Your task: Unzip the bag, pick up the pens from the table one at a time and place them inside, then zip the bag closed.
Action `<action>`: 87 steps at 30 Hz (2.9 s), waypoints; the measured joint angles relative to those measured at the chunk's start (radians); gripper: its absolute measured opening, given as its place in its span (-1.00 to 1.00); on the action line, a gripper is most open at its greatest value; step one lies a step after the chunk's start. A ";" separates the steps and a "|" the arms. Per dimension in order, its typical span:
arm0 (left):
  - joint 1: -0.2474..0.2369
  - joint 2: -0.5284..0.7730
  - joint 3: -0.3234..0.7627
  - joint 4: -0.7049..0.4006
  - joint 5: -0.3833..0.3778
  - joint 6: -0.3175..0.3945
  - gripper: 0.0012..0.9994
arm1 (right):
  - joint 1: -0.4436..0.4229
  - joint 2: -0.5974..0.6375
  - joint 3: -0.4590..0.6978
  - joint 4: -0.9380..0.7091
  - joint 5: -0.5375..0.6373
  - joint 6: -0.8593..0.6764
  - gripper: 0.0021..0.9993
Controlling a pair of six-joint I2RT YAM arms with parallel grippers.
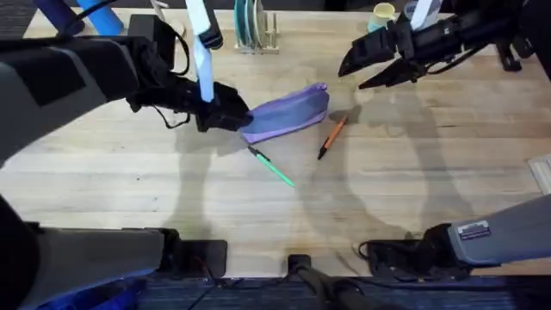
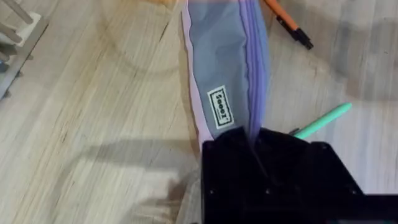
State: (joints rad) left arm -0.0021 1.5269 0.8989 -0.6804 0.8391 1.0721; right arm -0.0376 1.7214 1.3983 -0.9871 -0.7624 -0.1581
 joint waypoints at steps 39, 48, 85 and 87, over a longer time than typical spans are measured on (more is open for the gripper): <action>0.000 0.000 0.000 -0.004 0.002 0.000 -0.92 | 0.104 0.113 0.000 0.139 0.011 0.174 0.86; 0.000 0.000 0.000 -0.004 0.002 0.000 -0.92 | 0.140 0.134 0.000 0.159 0.011 0.193 0.76; 0.000 0.000 0.000 -0.007 0.006 0.000 -0.92 | 0.163 0.106 0.025 0.099 0.120 0.211 -0.94; 0.000 0.000 0.000 -0.007 0.006 0.000 -0.92 | 0.174 0.084 0.033 0.091 0.149 0.210 -0.94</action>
State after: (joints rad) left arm -0.0021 1.5269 0.8989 -0.6876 0.8455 1.0725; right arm 0.1364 1.8052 1.4310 -0.8963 -0.6133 0.0518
